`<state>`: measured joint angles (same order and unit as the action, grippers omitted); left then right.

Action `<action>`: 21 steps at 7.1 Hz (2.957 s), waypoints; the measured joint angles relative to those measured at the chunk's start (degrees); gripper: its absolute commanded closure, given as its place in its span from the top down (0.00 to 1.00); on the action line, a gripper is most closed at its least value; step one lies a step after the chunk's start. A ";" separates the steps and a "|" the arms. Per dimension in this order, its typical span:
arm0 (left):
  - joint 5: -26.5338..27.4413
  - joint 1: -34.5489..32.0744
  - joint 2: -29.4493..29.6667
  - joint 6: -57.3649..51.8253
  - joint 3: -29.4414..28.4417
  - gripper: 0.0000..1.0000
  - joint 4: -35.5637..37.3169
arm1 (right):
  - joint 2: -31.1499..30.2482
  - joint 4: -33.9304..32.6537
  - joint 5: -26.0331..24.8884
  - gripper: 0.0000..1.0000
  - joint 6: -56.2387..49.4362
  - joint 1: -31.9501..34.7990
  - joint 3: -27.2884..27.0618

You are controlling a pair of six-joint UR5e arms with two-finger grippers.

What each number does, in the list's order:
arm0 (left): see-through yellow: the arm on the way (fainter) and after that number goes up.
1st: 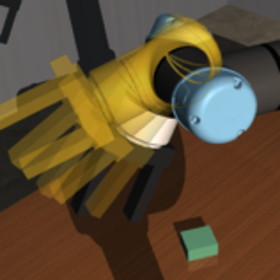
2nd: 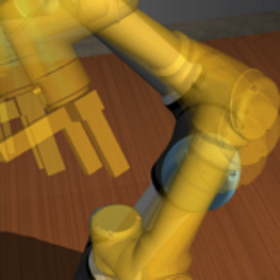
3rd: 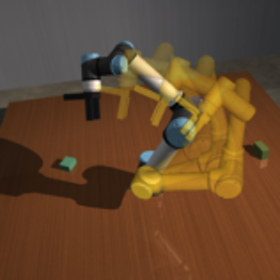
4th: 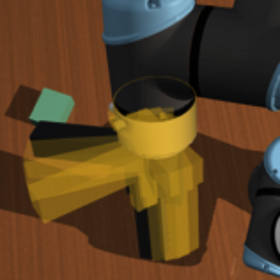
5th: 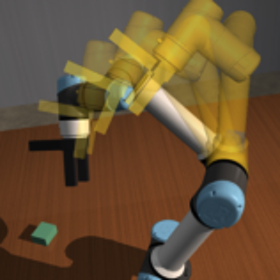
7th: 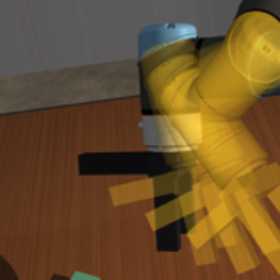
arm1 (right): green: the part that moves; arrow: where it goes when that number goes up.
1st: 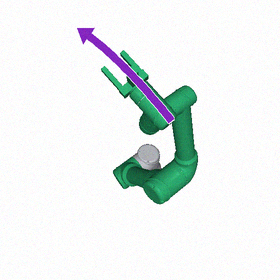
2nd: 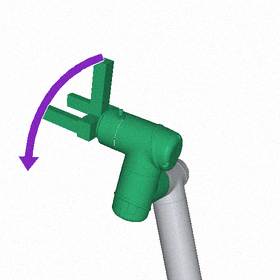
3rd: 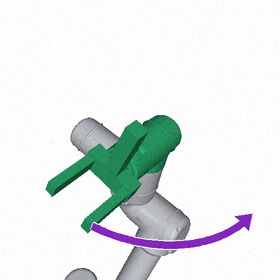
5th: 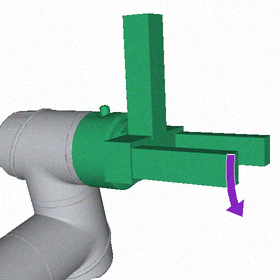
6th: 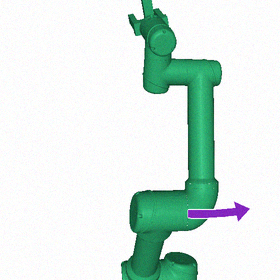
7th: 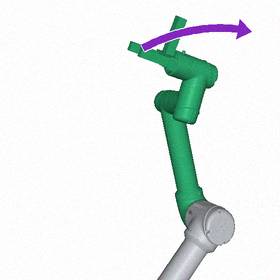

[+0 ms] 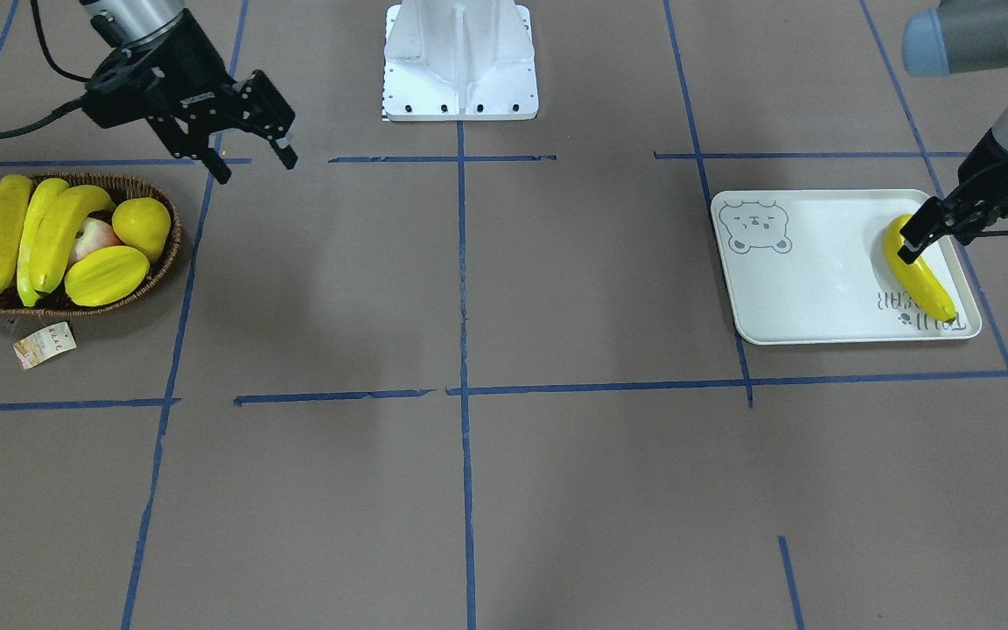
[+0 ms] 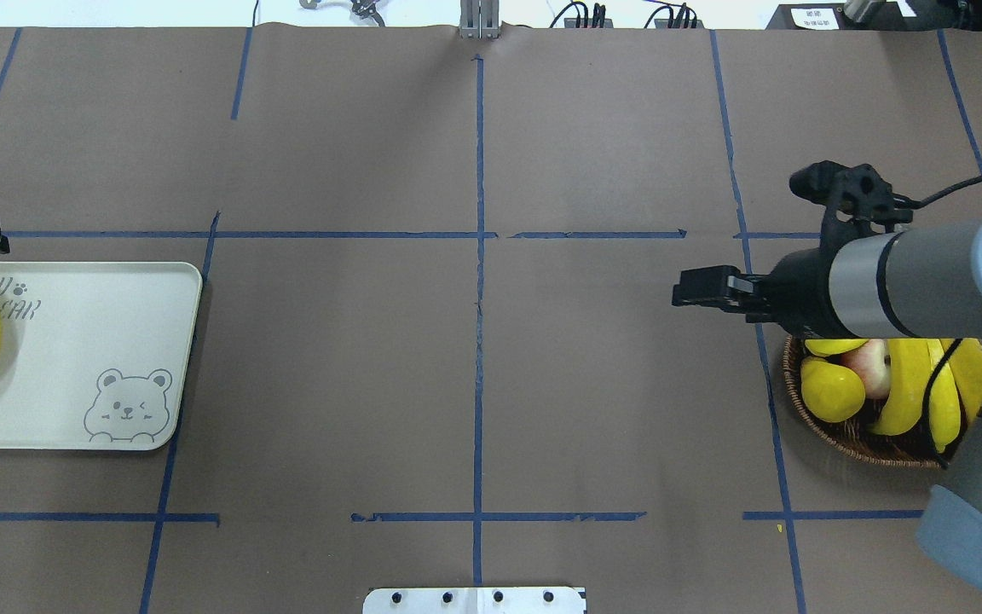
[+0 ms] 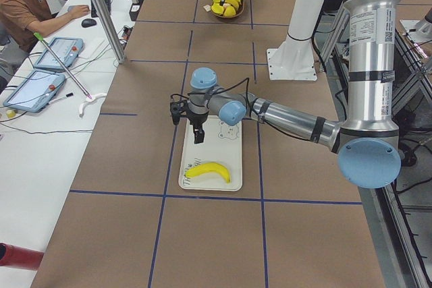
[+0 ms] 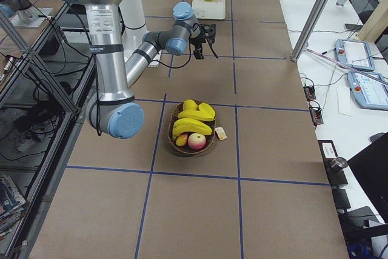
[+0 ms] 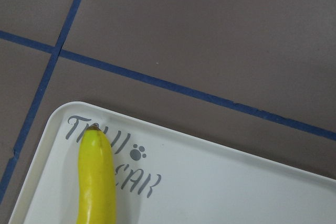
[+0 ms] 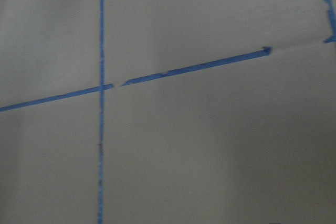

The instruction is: Transfer all bananas from basket to plate

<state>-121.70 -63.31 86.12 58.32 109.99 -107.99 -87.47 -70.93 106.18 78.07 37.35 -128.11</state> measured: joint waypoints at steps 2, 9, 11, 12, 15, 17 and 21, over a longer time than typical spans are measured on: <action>-0.03 -0.05 0.29 0.09 1.89 1.00 2.04 | -9.31 -1.74 -0.03 1.00 -0.56 1.35 -1.68; -0.12 0.12 0.54 0.22 2.30 1.00 2.34 | -17.45 -6.45 -1.42 0.97 0.17 1.74 4.02; -0.12 0.12 0.58 0.22 2.42 1.00 2.34 | -17.18 -6.28 -2.63 0.78 0.21 1.63 5.99; -0.12 0.12 0.57 0.22 2.46 1.00 2.34 | -16.99 -6.25 -2.86 0.62 0.16 1.57 6.39; -0.12 0.15 0.54 0.18 2.35 1.00 2.34 | -16.79 -6.12 -2.52 0.06 -0.03 1.50 6.43; -0.12 0.25 0.54 0.21 2.27 1.00 2.34 | -16.79 -6.24 -2.23 0.00 -0.26 1.60 6.01; -0.14 0.33 0.56 0.16 2.16 1.00 2.34 | -17.00 -14.15 15.88 0.00 -15.56 16.32 -2.38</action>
<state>-121.84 -62.99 86.68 58.48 112.16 -105.64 -104.47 -85.08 122.06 62.51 53.67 -130.49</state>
